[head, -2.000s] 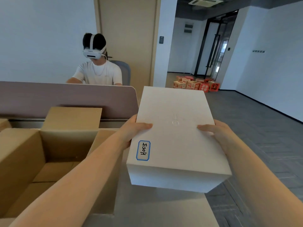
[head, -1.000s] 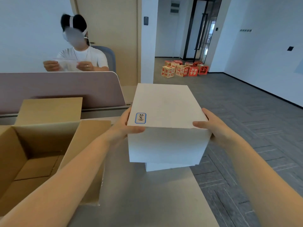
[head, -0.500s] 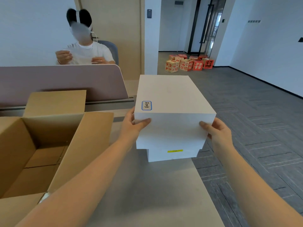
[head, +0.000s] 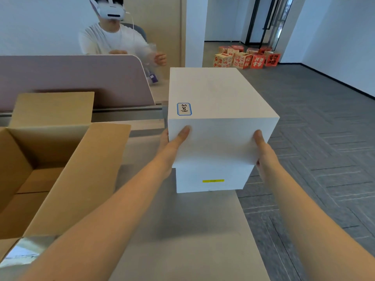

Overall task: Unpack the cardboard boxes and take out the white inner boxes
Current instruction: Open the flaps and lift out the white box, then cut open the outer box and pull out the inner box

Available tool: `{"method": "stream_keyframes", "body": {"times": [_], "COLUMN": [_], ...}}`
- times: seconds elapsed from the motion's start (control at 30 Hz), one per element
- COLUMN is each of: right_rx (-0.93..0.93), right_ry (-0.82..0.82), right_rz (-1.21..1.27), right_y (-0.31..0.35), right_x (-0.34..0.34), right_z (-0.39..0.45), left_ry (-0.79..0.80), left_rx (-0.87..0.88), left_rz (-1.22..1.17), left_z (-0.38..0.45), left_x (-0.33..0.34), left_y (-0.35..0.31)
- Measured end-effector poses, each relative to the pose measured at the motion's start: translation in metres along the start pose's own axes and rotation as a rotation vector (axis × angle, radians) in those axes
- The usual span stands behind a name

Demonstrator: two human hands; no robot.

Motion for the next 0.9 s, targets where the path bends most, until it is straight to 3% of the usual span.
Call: {"method": "stream_keyframes", "body": {"times": [0.27,0.47,0.6,0.7,0.9], "right_rx": [0.026,0.030,0.029,0.050,0.006], "right_ry": [-0.010,-0.093,-0.207,-0.217,0.024], "right_rz": [0.004,-0.046,-0.226,-0.358,-0.726], "right_y": [0.000,0.006,0.003,0.007,0.029], "right_x": [-0.003,0.001,-0.005,0.001,0.073], "right_z": [0.012,0.004,0.001,-0.012,-0.054], "left_ry": [0.012,-0.003,-0.026,-0.029,0.041], "left_rx": [-0.008,-0.066,-0.088,-0.027,0.168], "left_rz": [-0.043,0.073,0.366,0.725,1.308], "left_z": [0.013,0.013,0.003,-0.010,-0.062], "left_x": [0.009,0.004,-0.007,-0.024,-0.075], "left_y": [0.001,0.001,-0.008,-0.022,-0.052]}}
Point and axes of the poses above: each hand's wrist, its own z-axis towards the middle knuckle, its own x-axis out of the palm, y = z × x, the point moved 6 cm from there along z, towards the middle knuckle, and after that the axes turned 6 degrees about -x, right-handed, at the moved point
